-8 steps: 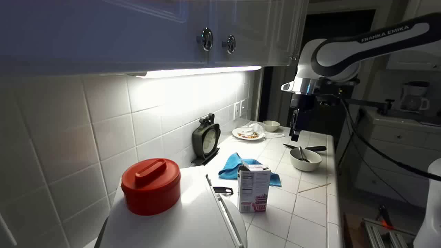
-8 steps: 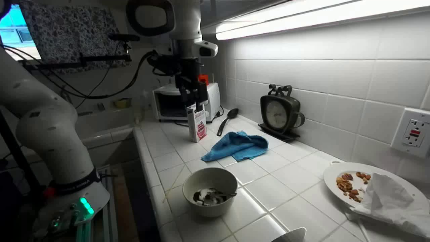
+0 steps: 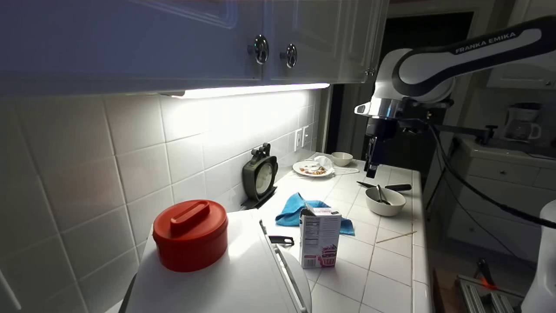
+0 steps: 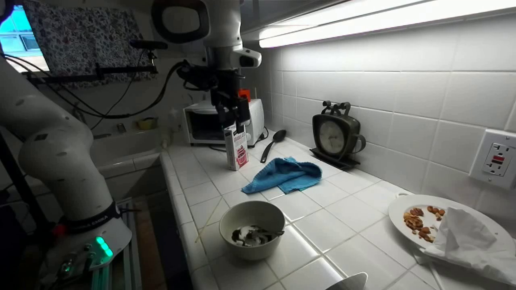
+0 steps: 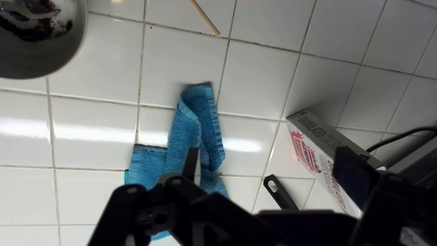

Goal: Unfold the cloth

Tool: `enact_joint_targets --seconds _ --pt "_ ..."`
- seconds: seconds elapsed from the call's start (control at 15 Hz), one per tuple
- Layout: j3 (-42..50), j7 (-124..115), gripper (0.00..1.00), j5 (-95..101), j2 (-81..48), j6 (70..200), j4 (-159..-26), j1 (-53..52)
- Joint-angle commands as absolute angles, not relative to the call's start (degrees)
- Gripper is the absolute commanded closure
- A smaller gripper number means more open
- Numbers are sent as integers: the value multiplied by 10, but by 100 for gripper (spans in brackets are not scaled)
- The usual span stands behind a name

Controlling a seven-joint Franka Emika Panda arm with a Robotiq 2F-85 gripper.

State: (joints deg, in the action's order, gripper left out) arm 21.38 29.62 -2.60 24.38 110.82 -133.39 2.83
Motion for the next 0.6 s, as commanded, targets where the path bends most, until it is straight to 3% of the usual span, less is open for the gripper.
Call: enact_joint_targets --seconds 0.0,0.53 --pt "197 305 0 -28 235 1210 -1357 46" --pt "219 377 0 -106 177 1449 -1411 8"
